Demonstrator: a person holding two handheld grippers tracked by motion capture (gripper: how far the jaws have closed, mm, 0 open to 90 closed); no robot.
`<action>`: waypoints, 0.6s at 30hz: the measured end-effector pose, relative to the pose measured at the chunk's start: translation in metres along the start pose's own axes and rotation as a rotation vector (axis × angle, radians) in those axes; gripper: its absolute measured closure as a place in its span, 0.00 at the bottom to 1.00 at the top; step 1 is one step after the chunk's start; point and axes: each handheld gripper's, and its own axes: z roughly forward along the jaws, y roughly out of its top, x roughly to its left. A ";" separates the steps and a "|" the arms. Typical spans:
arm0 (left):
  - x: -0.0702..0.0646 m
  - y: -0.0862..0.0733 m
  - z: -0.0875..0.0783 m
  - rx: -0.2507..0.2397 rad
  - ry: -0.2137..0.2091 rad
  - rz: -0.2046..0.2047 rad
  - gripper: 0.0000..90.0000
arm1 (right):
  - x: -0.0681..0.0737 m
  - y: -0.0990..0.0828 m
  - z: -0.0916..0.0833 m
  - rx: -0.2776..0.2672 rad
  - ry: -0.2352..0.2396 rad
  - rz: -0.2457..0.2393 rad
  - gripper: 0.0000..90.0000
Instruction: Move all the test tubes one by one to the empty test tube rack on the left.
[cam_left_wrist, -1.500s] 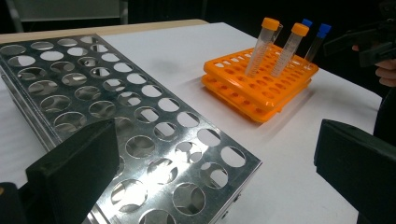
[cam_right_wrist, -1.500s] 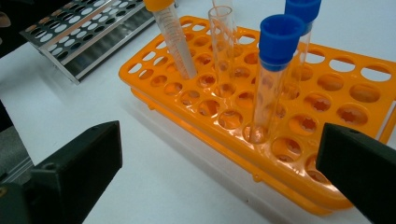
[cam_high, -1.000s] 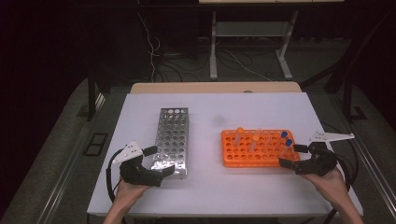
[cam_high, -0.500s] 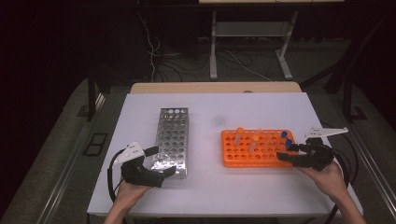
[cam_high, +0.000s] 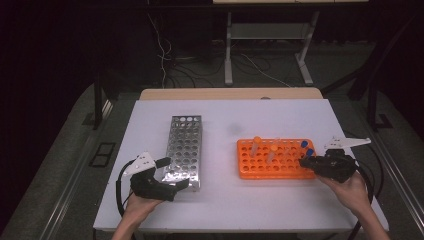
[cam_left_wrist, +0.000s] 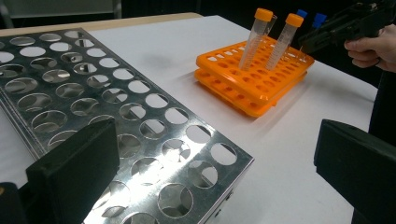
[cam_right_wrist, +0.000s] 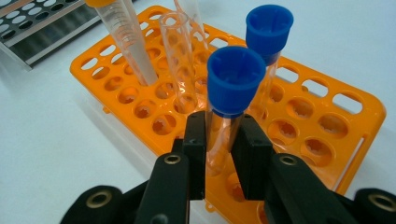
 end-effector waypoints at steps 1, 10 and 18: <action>0.000 0.000 0.000 0.000 0.000 -0.001 0.00 | 0.000 0.000 -0.001 -0.004 -0.001 0.000 0.84; -0.001 0.001 0.002 0.011 -0.012 0.001 0.00 | 0.006 0.010 -0.012 -0.009 -0.028 -0.031 0.85; -0.004 0.009 0.000 0.010 -0.035 0.004 0.00 | 0.021 0.035 -0.033 -0.013 -0.023 -0.083 0.85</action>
